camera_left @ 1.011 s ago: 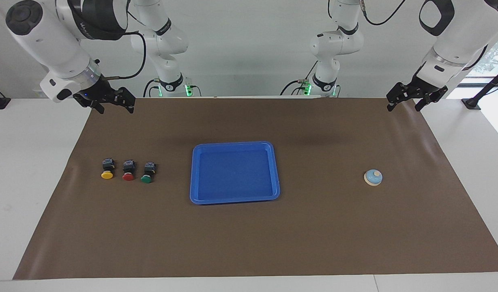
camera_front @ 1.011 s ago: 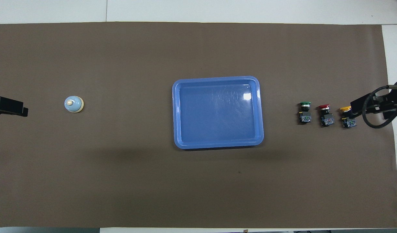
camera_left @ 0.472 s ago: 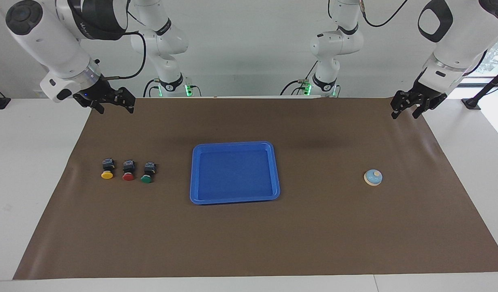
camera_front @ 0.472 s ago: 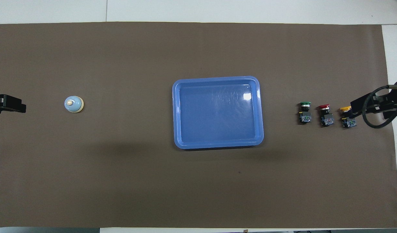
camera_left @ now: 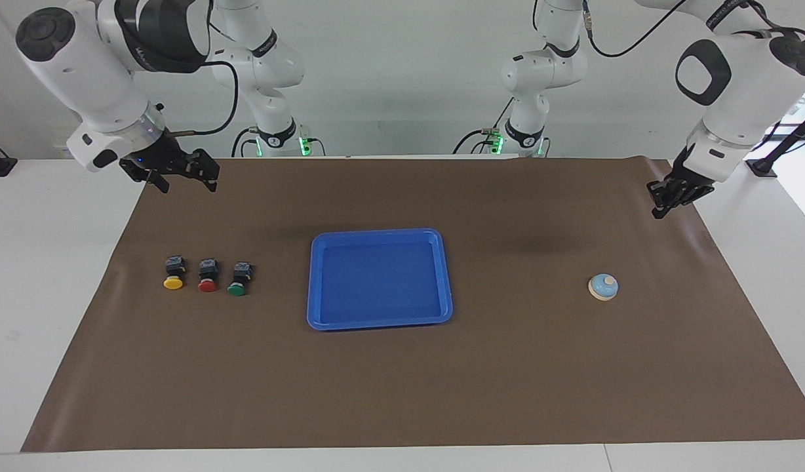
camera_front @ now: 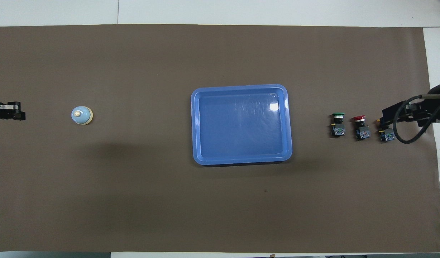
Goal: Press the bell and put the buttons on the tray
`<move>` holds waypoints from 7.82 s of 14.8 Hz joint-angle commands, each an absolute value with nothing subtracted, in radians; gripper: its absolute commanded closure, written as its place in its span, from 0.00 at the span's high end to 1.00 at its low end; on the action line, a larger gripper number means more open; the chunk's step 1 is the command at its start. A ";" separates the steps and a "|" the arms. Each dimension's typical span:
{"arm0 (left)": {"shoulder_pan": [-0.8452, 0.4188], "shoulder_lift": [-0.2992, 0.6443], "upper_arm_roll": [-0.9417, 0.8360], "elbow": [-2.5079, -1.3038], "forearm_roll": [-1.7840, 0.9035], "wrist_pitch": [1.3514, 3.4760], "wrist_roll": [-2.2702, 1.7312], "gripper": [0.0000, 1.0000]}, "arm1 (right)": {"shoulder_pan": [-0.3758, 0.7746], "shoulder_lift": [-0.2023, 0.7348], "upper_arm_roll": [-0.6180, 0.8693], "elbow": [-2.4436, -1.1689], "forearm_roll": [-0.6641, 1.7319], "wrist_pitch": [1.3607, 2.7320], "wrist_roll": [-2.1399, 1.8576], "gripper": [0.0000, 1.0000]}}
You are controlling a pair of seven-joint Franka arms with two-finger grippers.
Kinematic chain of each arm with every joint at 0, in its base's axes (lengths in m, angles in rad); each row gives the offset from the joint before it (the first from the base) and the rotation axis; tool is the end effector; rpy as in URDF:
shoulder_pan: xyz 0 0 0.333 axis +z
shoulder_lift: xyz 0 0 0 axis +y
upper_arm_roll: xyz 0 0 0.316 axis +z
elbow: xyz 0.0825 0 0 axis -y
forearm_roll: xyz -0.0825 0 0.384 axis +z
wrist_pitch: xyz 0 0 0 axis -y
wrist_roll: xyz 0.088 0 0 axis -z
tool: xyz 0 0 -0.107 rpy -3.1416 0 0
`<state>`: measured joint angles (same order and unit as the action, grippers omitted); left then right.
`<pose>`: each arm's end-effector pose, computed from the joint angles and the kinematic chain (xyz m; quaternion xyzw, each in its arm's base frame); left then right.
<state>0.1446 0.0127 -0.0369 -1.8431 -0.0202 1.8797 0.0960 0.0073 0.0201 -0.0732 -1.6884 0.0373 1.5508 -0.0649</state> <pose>0.5656 0.0597 0.5143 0.9998 0.0088 0.0129 0.0086 0.5497 -0.0319 0.5569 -0.9967 0.0016 0.0774 0.0230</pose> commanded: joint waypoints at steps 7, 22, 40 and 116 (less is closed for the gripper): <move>0.137 0.239 -0.043 -1.835 -0.023 2.120 0.077 0.00 | -0.070 0.044 -0.072 -1.856 0.034 1.779 -0.265 0.87; 0.086 0.318 -0.044 -1.885 -0.023 2.230 0.003 0.00 | -0.233 0.167 -0.074 -2.197 0.029 2.390 -0.518 0.87; 0.074 0.305 -0.044 -1.900 -0.028 2.194 -0.035 0.00 | 0.105 0.190 -0.066 -1.956 0.009 2.008 -0.059 0.00; 0.095 -0.187 -0.049 -1.684 -0.025 1.500 -0.032 1.00 | 0.063 0.219 -0.071 -1.846 -0.049 1.870 -0.126 0.00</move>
